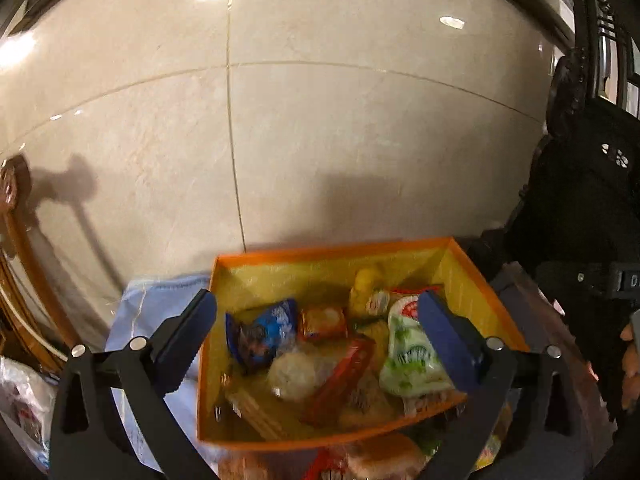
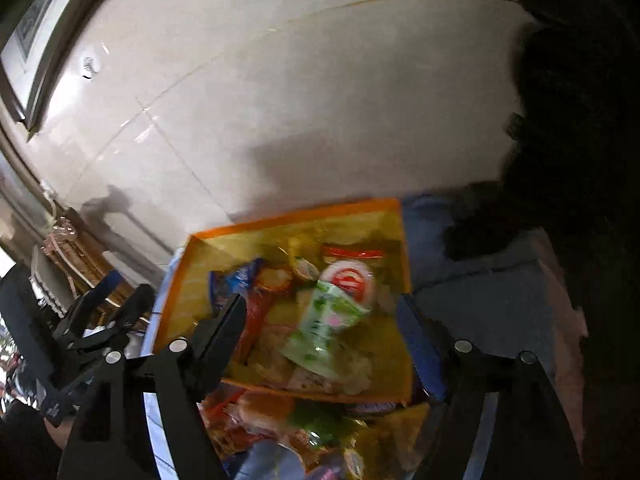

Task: Organize snacks
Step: 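Open both tools to drop the wafer bar and green bag into the box, then grasp the blue snack bag with left tool while right tool grasps yellow bread bag, then carry the blue bag and yellow bread bag over the orange box, then open both tools to drop the two bags into the box, then grasp the white cake pack with left tool while right tool grasps pink rice cracker bag, then carry both packs over the orange box and open both tools, then grasp the red lion chip bag with left tool while right tool grasps rice cake pack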

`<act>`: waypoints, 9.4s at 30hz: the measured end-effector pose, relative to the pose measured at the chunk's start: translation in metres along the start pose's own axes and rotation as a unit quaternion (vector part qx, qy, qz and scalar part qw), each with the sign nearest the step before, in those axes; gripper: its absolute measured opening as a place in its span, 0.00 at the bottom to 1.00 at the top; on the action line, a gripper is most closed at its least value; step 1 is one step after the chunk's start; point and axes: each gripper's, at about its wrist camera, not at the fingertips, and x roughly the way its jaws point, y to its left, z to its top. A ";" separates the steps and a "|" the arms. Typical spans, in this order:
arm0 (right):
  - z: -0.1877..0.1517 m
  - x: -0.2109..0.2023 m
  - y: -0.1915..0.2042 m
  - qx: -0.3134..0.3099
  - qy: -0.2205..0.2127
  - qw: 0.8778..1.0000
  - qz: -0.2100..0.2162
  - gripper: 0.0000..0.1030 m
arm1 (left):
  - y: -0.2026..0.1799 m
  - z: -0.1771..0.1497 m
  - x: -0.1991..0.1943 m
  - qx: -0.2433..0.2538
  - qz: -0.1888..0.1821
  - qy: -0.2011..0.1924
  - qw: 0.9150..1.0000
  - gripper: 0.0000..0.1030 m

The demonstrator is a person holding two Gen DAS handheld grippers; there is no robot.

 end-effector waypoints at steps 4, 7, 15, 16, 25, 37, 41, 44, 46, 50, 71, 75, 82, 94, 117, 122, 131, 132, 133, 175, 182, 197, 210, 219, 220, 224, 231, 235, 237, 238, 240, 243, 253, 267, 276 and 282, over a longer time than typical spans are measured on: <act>-0.069 0.000 0.004 -0.050 0.002 0.995 -0.082 0.84 | 0.004 -0.057 -0.022 0.013 -0.003 0.023 1.000 0.96; -0.124 0.007 0.009 -0.113 0.021 0.986 -0.117 0.84 | -0.001 -0.109 -0.039 0.040 -0.004 0.048 0.998 0.96; -0.177 0.035 0.007 -0.150 0.078 0.975 -0.143 0.84 | -0.003 -0.212 -0.062 0.055 0.002 0.105 0.993 0.96; -0.178 0.038 0.010 -0.156 0.080 0.974 -0.145 0.84 | -0.003 -0.217 -0.063 0.055 0.006 0.106 0.993 0.96; -0.181 0.070 0.034 -0.216 0.087 0.957 -0.175 0.84 | -0.012 -0.244 -0.033 0.077 0.021 0.125 0.989 0.96; -0.173 0.067 -0.006 -0.123 0.100 0.980 -0.123 0.49 | -0.004 -0.255 -0.037 0.060 -0.009 0.135 0.989 0.54; -0.170 0.049 -0.004 -0.114 0.083 0.983 -0.114 0.47 | -0.001 -0.248 -0.055 0.046 -0.017 0.117 0.992 0.53; -0.168 0.034 0.006 -0.117 0.069 0.985 -0.106 0.44 | -0.001 -0.240 -0.068 0.043 -0.021 0.103 0.994 0.53; -0.165 0.024 0.013 -0.125 0.059 0.986 -0.098 0.42 | 0.000 -0.233 -0.078 0.041 -0.023 0.092 0.995 0.53; -0.165 0.016 0.024 -0.130 0.068 0.985 -0.088 0.31 | -0.004 -0.224 -0.095 0.035 -0.027 0.076 0.996 0.53; -0.180 0.074 0.027 -0.151 0.126 0.972 -0.130 0.46 | 0.012 -0.239 -0.129 0.006 -0.002 0.095 0.995 0.53; -0.176 0.047 0.021 -0.124 0.106 0.982 -0.097 0.45 | 0.012 -0.237 -0.130 -0.008 -0.005 0.089 0.996 0.53; -0.160 -0.022 0.035 -0.114 0.042 0.991 -0.053 0.45 | 0.001 -0.210 -0.141 -0.005 -0.029 0.052 0.998 0.53; -0.092 -0.099 0.077 -0.135 -0.061 0.989 -0.027 0.45 | -0.009 -0.108 -0.146 0.004 -0.050 -0.022 0.999 0.53; -0.052 -0.040 0.051 -0.082 0.005 0.996 -0.031 0.90 | -0.015 -0.027 -0.080 0.035 -0.045 -0.044 0.997 0.53; -0.142 0.024 0.007 -0.071 0.070 0.991 -0.094 0.90 | -0.010 -0.064 -0.082 0.030 -0.054 -0.017 0.998 0.53; -0.160 0.095 0.034 -0.219 0.093 0.965 -0.111 0.87 | -0.001 -0.101 -0.086 0.009 -0.046 0.025 0.999 0.53; -0.153 0.091 0.026 -0.174 0.098 0.977 -0.079 0.82 | 0.002 -0.102 -0.089 0.004 -0.044 0.023 0.999 0.53; -0.149 0.090 0.022 -0.152 0.106 0.980 -0.071 0.73 | 0.005 -0.103 -0.091 0.001 -0.042 0.022 0.999 0.53; -0.141 -0.032 0.053 -0.134 0.054 0.989 -0.037 0.87 | -0.005 -0.164 -0.097 0.040 -0.070 0.057 0.995 0.95; -0.207 -0.021 0.064 -0.223 0.115 0.966 -0.068 0.87 | -0.035 -0.261 -0.147 0.101 -0.137 0.100 0.980 0.95; -0.244 0.028 0.069 -0.295 0.123 0.944 -0.085 0.87 | -0.054 -0.331 -0.108 0.026 -0.044 0.159 0.986 0.75; -0.260 0.061 0.037 -0.211 0.138 0.966 -0.051 0.97 | -0.035 -0.331 -0.121 -0.009 -0.039 0.156 0.987 0.49; -0.260 0.086 0.052 -0.285 0.155 0.944 -0.062 0.50 | -0.034 -0.332 -0.125 -0.005 -0.037 0.153 0.987 0.47; -0.263 0.087 0.054 -0.288 0.153 0.943 -0.064 0.45 | -0.034 -0.331 -0.125 -0.004 -0.040 0.154 0.987 0.44; -0.267 0.093 0.042 -0.252 0.157 0.954 -0.047 0.42 | -0.031 -0.329 -0.131 -0.003 -0.048 0.146 0.988 0.42; -0.261 0.079 0.019 -0.210 0.140 0.967 -0.025 0.42 | -0.012 -0.312 -0.153 -0.025 -0.049 0.108 0.993 0.42; -0.249 0.061 0.018 -0.186 0.112 0.976 -0.009 0.42 | -0.009 -0.295 -0.168 -0.025 -0.052 0.084 0.995 0.42; -0.241 0.045 0.021 -0.176 0.095 0.980 -0.002 0.42 | -0.007 -0.283 -0.175 -0.023 -0.054 0.070 0.996 0.42; -0.233 0.037 0.024 -0.172 0.085 0.981 0.001 0.42 | -0.007 -0.276 -0.178 -0.021 -0.053 0.062 0.996 0.42; -0.204 0.017 0.037 -0.161 0.059 0.985 0.009 0.42 | -0.005 -0.259 -0.182 -0.020 -0.055 0.046 0.997 0.42; -0.168 -0.008 0.042 -0.143 0.022 0.989 0.019 0.42 | -0.004 -0.227 -0.185 -0.015 -0.059 0.020 0.998 0.42; -0.057 -0.035 0.076 -0.092 -0.032 0.995 0.022 0.42 | -0.002 -0.069 -0.136 -0.004 -0.070 -0.046 0.996 0.42; -0.052 0.018 0.072 -0.134 0.002 0.991 0.012 0.94 | 0.035 -0.050 -0.049 -0.004 -0.019 0.012 1.000 0.96; -0.273 0.042 0.109 -0.328 0.144 0.929 0.088 0.93 | 0.020 -0.180 -0.044 0.061 -0.050 0.090 0.993 0.96; -0.304 0.059 0.118 -0.361 0.153 0.917 0.075 0.91 | 0.002 -0.179 -0.007 0.097 -0.043 0.111 0.988 0.96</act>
